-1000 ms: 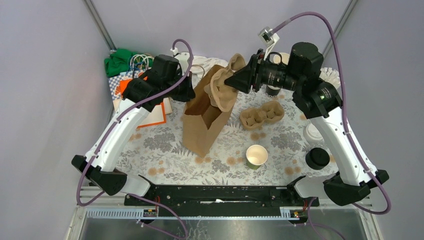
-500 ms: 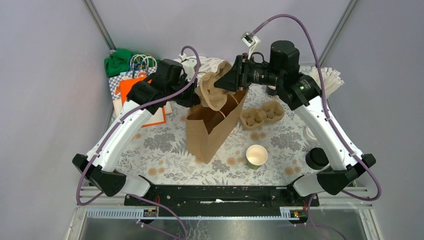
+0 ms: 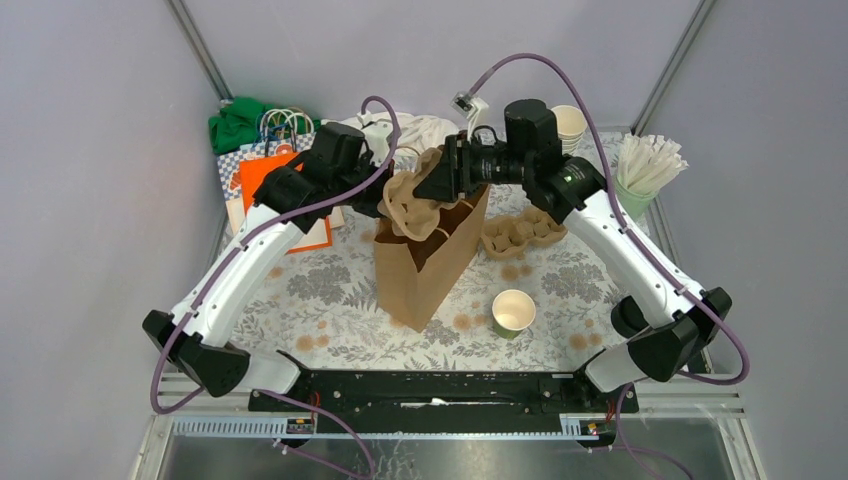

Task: Pack the takeout coffee
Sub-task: Place the cup tray in the takeout bag.

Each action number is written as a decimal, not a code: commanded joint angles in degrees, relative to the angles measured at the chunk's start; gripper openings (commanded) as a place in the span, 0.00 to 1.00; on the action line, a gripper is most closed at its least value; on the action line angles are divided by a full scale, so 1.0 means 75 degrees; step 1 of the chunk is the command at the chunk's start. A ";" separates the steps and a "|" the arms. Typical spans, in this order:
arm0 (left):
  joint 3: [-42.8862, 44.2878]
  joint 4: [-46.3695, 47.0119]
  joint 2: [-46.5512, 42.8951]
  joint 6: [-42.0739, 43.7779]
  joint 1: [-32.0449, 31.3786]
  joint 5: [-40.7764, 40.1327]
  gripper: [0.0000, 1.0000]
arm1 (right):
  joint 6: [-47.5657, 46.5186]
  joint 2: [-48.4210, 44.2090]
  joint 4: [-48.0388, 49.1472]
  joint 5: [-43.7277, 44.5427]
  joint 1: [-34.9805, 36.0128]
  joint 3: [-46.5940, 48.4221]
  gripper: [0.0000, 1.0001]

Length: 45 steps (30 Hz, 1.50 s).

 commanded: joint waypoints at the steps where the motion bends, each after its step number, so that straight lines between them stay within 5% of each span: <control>1: -0.0066 0.0292 -0.0333 -0.0176 -0.0016 -0.0175 0.00 | -0.0426 0.0006 0.0480 0.0040 0.0045 -0.0310 0.45; 27: -0.0191 0.0533 -0.0759 -0.0283 0.0031 -0.0296 0.00 | -0.2540 0.0448 -0.2049 0.3799 0.1101 -0.0098 0.43; 45: -0.0109 0.0548 -0.0687 -0.0453 0.0031 -0.0123 0.00 | -0.2772 0.0612 -0.1624 0.6452 0.1961 -0.0952 0.40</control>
